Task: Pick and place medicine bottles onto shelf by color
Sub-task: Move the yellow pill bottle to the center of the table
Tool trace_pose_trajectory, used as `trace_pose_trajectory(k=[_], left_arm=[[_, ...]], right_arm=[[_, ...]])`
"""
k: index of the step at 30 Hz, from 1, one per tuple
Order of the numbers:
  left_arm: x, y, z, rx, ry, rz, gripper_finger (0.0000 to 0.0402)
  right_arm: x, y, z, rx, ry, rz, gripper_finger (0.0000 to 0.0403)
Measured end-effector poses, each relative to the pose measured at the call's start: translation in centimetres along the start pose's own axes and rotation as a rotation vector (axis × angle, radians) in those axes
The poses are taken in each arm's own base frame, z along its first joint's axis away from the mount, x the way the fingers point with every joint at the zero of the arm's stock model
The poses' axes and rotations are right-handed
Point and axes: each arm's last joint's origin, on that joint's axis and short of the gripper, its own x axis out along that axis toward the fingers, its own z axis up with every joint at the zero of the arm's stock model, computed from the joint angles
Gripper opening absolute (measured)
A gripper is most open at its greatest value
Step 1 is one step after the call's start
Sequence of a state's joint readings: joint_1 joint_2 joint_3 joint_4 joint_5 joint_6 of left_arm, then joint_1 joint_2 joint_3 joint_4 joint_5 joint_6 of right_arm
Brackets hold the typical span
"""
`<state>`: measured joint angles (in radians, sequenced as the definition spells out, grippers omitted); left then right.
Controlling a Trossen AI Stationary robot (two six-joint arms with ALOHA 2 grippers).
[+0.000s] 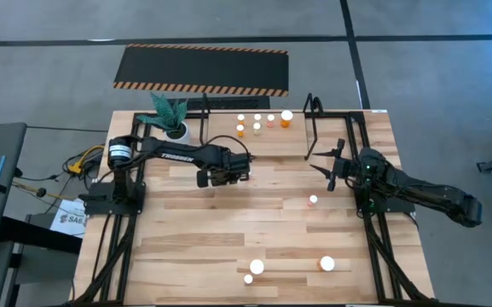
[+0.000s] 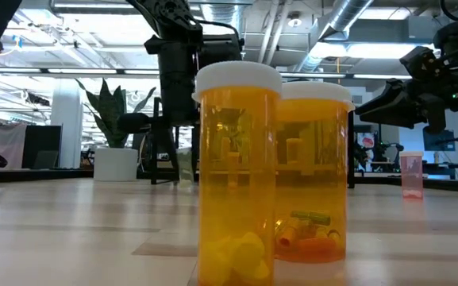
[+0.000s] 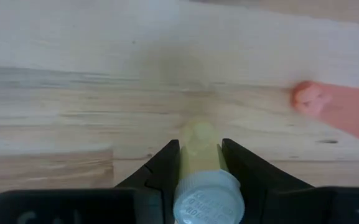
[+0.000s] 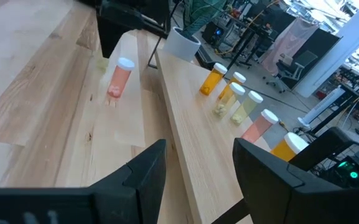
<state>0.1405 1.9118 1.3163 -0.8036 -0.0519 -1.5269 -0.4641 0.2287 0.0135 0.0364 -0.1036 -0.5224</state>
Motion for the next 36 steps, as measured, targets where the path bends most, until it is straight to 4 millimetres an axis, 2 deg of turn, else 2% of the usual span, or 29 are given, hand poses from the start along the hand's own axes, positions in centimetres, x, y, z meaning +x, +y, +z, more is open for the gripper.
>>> trace_pose_trajectory(k=[11, 23, 27, 36], left_arm=[[0.2, 0.0, 0.2, -0.01, -0.005, 0.006, 0.0105], [0.2, 0.0, 0.2, -0.028, -0.003, 0.001, 0.0183], [0.2, -0.1, 0.1, -0.028, 0.056, -0.003, 0.0212], [-2.2, -1.8, -0.5, -0.012, 0.119, -0.057, 0.0259]], right_arm=[[0.0, 0.0, 0.0, 0.0, 0.0, 0.0, 0.0207], [0.0, 0.0, 0.0, 0.0, 0.0, 0.0, 0.0207], [0.0, 0.0, 0.0, 0.0, 0.0, 0.0, 0.0207], [0.0, 0.0, 0.0, 0.0, 0.0, 0.0, 0.0207]])
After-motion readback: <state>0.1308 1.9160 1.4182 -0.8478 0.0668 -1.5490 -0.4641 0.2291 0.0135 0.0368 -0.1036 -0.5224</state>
